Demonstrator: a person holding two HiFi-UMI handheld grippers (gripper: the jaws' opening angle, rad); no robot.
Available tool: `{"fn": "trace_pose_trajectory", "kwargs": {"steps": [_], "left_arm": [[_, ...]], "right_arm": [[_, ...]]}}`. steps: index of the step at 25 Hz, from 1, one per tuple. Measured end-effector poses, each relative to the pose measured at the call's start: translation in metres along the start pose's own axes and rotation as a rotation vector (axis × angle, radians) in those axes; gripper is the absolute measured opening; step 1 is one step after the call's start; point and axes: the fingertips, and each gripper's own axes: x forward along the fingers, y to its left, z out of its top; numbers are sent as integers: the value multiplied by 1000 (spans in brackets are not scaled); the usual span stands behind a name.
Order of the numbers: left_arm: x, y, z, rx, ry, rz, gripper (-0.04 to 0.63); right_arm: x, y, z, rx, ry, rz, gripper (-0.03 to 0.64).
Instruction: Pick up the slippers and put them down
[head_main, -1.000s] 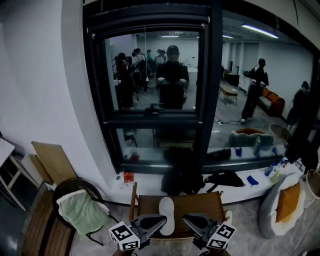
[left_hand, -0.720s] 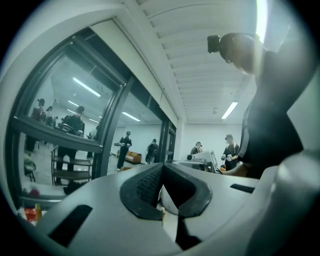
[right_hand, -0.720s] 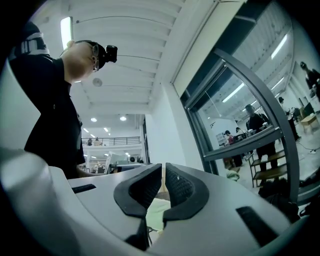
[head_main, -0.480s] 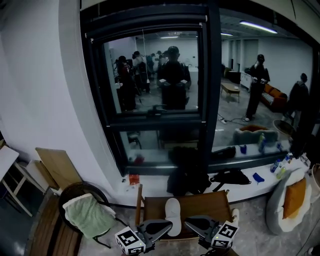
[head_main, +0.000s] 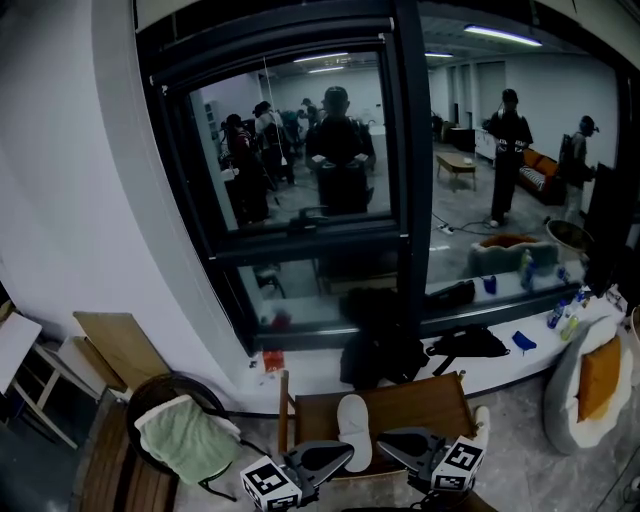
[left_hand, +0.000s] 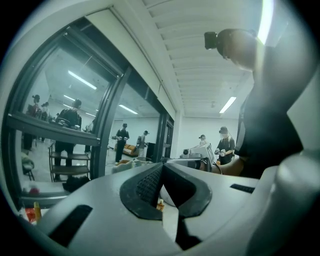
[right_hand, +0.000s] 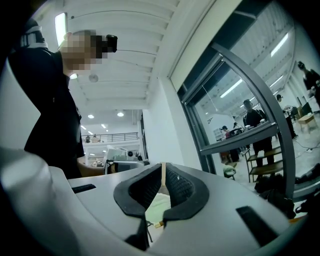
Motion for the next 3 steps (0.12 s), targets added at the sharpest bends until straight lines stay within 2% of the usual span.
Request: {"fn": "trace_pose_trajectory", "kwargs": {"steps": [3], "left_arm": [[0,12,3,-7,9,-3,3]], "right_arm": [[11,-7,2,10,1,3,37]]}}
